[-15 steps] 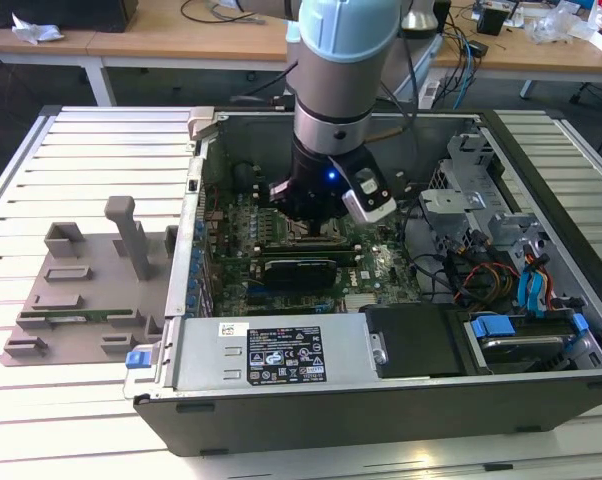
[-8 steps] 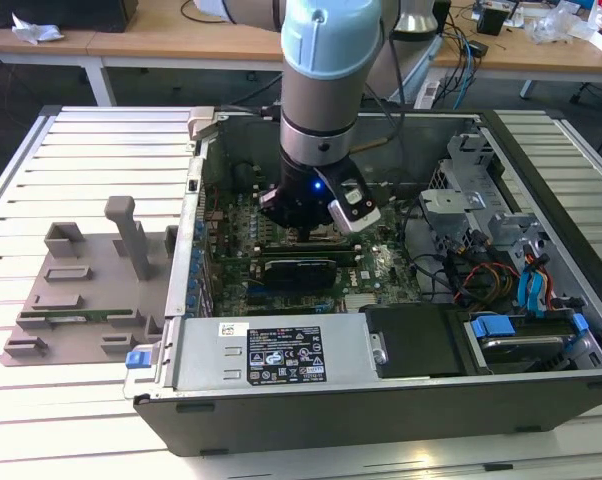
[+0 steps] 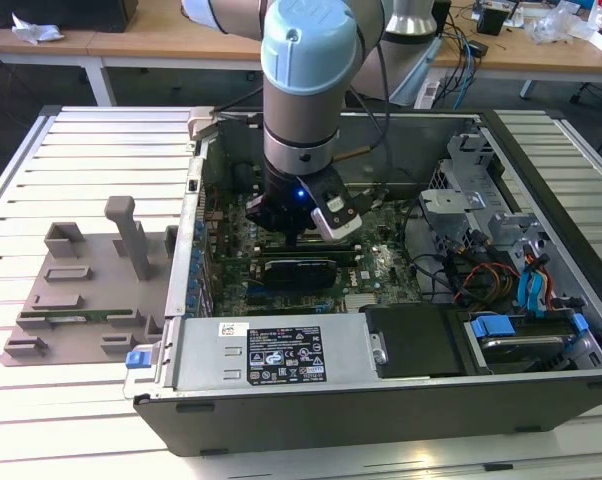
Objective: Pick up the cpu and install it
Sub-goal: 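Install the second cpu locking lever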
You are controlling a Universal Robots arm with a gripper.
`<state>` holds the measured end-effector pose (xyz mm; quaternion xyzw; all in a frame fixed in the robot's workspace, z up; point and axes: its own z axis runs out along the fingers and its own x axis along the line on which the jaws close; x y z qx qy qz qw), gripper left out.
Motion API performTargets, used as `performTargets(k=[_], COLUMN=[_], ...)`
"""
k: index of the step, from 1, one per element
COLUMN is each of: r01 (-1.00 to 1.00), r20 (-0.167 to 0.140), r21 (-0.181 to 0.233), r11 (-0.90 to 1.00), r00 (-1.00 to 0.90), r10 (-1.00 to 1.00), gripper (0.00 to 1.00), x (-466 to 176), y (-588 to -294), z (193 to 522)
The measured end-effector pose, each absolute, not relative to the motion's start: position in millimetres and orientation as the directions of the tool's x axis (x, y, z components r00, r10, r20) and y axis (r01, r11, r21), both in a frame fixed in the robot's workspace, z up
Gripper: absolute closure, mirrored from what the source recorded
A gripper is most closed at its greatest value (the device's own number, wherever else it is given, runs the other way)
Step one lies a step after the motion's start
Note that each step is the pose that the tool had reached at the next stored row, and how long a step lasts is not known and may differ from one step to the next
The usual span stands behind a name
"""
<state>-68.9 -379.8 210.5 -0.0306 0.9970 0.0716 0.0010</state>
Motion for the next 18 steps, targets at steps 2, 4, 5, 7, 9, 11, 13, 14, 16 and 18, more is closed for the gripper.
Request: performTargets(k=[2,4,5,7,9,11,13,14,16,18], r01=[-0.061,-0.061,-0.061,-0.061,-0.061,-0.061,-0.061,-0.061,-0.061,-0.061], r20=[-0.007,-0.007,-0.007,-0.007,-0.007,-0.007,-0.007,-0.008,-0.008,-0.009], r21=[0.146,0.149,0.151,0.153,0.157,0.161,0.166,0.168,0.169,0.167], r11=[0.987,0.987,0.987,0.986,0.986,0.985,0.984,0.984,0.984,0.984], r00=[-0.998,-0.998,-0.998,-0.998,-0.998,-0.998,-0.998,-0.998,-0.998,-0.998], r10=[-0.061,-0.061,-0.061,-0.061,-0.061,-0.061,-0.061,-0.06,-0.061,-0.061], gripper=[0.89,0.89,0.89,0.89,0.89,0.89,0.89,0.89,0.89,0.89], x=[-71.4,-74.0,-75.2,-77.5,-79.1,-79.6,-79.8,-79.7,-79.7,-79.9], y=[-379.5,-379.3,-379.3,-379.2,-378.8,-377.8,-375.8,-375.1,-374.3,-374.3], z=[209.7,208.8,208.2,206.7,205.5,204.2,201.1,200.2,198.7,199.1])
